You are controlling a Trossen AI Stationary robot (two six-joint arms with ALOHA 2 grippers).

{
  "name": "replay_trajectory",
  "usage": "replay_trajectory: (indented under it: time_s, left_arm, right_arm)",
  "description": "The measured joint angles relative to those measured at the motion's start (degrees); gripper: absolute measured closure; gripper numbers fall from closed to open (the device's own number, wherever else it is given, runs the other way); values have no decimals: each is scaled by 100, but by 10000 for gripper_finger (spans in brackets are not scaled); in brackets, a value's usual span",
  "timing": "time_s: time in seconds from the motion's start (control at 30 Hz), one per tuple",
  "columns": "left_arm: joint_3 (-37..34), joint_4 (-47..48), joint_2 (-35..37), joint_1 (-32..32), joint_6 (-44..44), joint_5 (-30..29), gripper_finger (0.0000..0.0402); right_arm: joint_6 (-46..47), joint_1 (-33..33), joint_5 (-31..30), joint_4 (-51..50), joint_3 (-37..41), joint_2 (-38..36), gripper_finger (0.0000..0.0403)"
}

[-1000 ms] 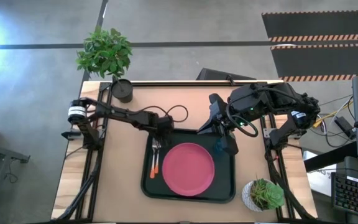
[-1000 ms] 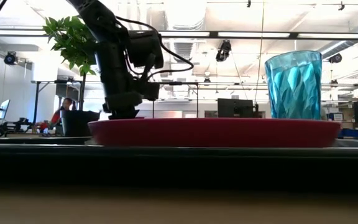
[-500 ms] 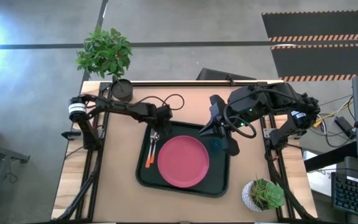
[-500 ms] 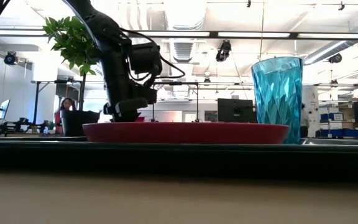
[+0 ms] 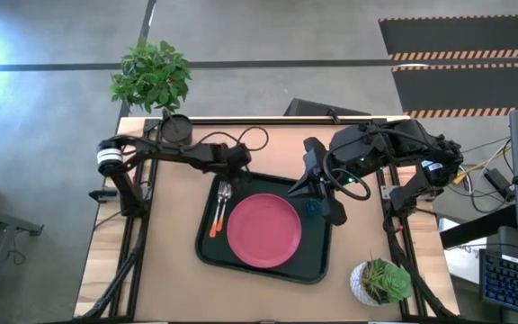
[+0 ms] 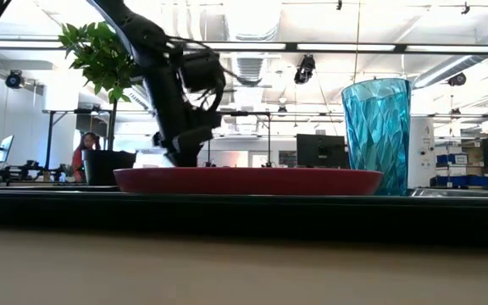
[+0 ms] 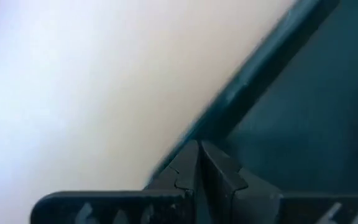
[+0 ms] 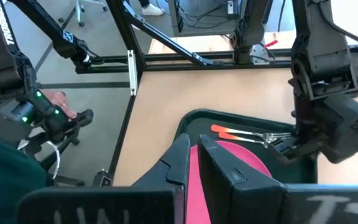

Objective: Pick and place plate/cup/fork/spoon on tray
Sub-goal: Move the black tray to the center of the table

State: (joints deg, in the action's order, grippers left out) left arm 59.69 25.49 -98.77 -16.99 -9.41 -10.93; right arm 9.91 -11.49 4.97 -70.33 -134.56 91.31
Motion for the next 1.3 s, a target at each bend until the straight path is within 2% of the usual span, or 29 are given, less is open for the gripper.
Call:
replay_trajectory:
  time_s: [0.17, 0.37, 0.47, 0.57, 0.73, 0.93, 1.07, 1.2, 1.3]
  left_arm:
    - [288, 0, 341, -5, 105, -55, 401]
    - [378, 262, 1571, 191, 79, -55, 402]
    - [239, 302, 2383, 374, 35, -80, 401]
    - [125, 561, 3091, 583, -74, -369, 402]
    - [-209, 1033, 4057, 900, -228, -764, 401]
    - [-742, 1328, 4899, 1046, -227, -770, 402]
    - [-1098, 1336, 5377, 1044, -226, -777, 402]
    - [-1341, 1358, 5756, 1045, -230, -770, 402]
    - [-1465, 1361, 5956, 1046, -233, -764, 402]
  right_arm:
    - [-69, 0, -2, 0, 0, 0, 381]
    - [-85, 0, -57, 34, 0, 0, 381]
    - [-93, -1, -353, 194, 0, 0, 381]
    - [-52, 0, -608, 512, 0, 0, 381]
    - [112, -1, -647, 1137, 2, 0, 381]
    - [726, -2, -645, 1843, 2, 0, 381]
    - [916, -37, -643, 1844, 2, 3, 381]
    - [1760, -26, -645, 1939, 2, 57, 381]
    - [1950, -100, -492, 2007, 0, 198, 381]
